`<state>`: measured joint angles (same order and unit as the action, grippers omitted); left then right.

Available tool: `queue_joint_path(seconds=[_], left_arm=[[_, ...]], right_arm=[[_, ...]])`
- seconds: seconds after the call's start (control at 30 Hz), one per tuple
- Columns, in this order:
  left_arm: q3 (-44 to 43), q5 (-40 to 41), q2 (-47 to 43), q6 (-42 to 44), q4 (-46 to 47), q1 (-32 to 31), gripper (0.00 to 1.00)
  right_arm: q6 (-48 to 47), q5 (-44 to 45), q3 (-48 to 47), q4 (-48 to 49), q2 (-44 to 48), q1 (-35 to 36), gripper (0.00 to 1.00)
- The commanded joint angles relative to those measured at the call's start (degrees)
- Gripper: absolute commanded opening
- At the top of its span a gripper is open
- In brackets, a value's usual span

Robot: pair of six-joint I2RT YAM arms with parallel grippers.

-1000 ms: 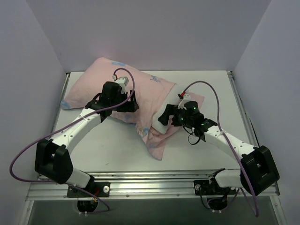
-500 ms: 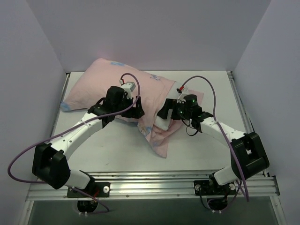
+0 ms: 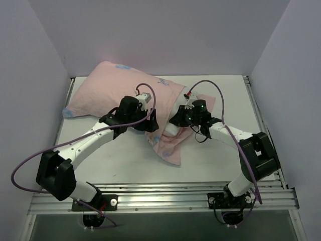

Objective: Remove the pillowcase from the pillow

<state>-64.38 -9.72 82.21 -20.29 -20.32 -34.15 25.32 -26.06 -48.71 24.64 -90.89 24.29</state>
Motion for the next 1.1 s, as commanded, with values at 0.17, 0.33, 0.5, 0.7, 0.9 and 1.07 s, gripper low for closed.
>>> queue_joint_path(seconds=[0.17, 0.33, 0.5, 0.7, 0.9, 1.07], left_arm=[[0.40, 0.04, 3.74, 0.52, 2.56, -2.14, 0.85], [-0.39, 2.15, 5.94, 1.22, 1.86, -3.38, 0.82], [-0.31, 4.09, 7.69, 1.92, 1.60, -3.64, 0.72], [0.74, 12.60, 8.66, 0.43, -0.51, -3.47, 0.10], [2.50, 25.68, 9.19, -6.15, -3.85, -0.31, 0.02], [4.52, 29.23, 11.04, -15.10, -6.93, 4.52, 0.02]], right_arm=[[0.17, -0.75, -5.25, -1.08, 4.23, 1.98, 0.00], [0.08, 0.75, -6.92, -3.63, 6.69, 3.04, 0.00], [-0.54, 2.33, -8.59, -5.66, 8.10, 4.18, 0.00], [-0.80, 2.25, -10.35, -8.81, 10.81, 4.45, 0.00], [-2.12, 0.49, -15.18, -16.10, 17.40, 3.13, 0.00], [-2.12, -1.27, -18.09, -21.38, 23.99, 0.06, 0.00]])
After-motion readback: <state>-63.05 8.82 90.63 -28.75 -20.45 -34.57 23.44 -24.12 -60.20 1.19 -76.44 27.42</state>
